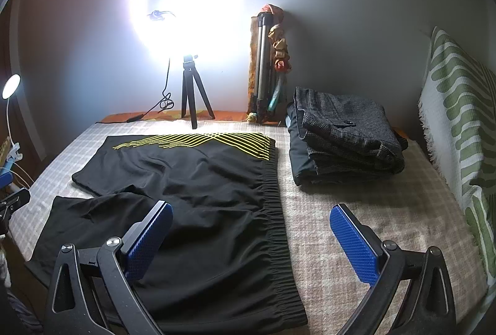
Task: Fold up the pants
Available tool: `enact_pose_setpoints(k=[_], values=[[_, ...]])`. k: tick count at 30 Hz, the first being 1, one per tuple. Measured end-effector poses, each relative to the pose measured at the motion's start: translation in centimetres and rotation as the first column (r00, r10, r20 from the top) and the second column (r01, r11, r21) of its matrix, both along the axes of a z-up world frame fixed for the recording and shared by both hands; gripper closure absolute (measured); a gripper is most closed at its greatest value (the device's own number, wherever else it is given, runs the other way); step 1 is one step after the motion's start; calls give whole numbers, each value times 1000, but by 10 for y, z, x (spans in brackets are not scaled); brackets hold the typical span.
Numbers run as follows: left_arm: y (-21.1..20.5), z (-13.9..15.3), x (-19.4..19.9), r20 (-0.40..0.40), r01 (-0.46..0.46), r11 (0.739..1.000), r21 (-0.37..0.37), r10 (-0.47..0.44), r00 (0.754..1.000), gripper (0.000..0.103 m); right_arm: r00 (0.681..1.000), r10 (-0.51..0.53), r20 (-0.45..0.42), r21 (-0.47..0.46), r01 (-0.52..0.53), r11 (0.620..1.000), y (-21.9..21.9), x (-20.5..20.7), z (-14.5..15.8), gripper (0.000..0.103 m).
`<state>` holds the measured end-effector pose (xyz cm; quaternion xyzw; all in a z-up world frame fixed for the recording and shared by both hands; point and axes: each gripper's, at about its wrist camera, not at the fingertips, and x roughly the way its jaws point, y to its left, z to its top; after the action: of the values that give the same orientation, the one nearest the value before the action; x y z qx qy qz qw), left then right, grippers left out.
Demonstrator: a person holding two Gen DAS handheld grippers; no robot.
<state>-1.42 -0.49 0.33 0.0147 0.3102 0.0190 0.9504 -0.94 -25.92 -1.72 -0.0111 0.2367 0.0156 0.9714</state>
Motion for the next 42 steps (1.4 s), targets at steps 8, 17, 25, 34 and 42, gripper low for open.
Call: enact_pose_setpoints(k=[8, 17, 25, 34, 42], values=[[-1, 0, -1, 5, 0, 1000, 4, 0, 1000, 0, 1000, 0, 0, -2, 0, 1000, 0, 0, 0, 0], [1, 1, -1, 7, -2, 1000, 4, 2, 1000, 0, 1000, 0, 1, -2, 0, 1000, 0, 0, 0, 0], [1, 3, -1, 11, -3, 1000, 10, 3, 1000, 0, 1000, 0, 1, -2, 0, 1000, 0, 0, 0, 0], [1, 3, -1, 11, -4, 1000, 10, 4, 1000, 0, 1000, 5, 0, -7, -5, 1000, 2, 0, 0, 1], [1, 1, -1, 15, -6, 1000, 29, 6, 1000, 0, 1000, 26, -5, -20, -27, 999, 2, 0, -1, 2]])
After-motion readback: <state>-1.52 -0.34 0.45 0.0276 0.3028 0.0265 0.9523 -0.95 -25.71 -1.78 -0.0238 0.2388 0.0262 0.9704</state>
